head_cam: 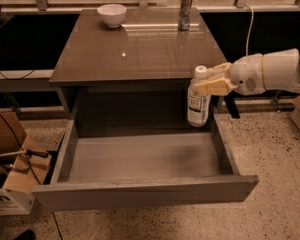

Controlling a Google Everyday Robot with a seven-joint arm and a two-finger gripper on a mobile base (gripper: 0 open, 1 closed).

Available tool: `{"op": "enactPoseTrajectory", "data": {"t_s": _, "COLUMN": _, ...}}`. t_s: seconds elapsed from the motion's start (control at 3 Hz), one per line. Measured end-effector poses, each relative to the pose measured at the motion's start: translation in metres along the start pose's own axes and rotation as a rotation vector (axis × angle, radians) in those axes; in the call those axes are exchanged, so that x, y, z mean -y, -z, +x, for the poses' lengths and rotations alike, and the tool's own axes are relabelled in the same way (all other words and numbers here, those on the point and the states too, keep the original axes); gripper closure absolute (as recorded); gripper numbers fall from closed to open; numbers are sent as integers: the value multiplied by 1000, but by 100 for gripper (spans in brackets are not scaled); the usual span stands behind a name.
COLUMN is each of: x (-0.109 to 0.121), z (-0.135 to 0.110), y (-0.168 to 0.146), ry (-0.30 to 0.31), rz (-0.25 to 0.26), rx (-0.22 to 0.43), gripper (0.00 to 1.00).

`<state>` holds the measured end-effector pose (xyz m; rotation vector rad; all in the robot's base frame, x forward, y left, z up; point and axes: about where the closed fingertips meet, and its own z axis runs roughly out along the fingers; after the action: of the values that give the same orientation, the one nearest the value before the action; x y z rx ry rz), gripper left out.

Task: Pick blue plastic bottle from top drawer and place on counter

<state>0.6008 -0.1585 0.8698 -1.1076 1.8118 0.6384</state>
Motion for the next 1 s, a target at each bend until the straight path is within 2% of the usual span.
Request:
{"op": "enactPoseTrajectory", "data": {"t_s": 0.33, "x": 19, "z": -32, "y": 27, "ry": 28, "rz": -10, "rx": -84, "gripper": 100}}
{"op": "enactPoseTrajectory", "data": {"t_s": 0.67, "x": 31, "z": -59, "y": 41, "ry": 45, "rz": -61, "rx": -146, "gripper": 100}}
{"op": "enactPoseTrajectory", "data": {"t_s": 1.0, "x": 53, "z": -90, "y": 41, "ry": -7, "rz": -58, "rx": -145, "gripper": 100}}
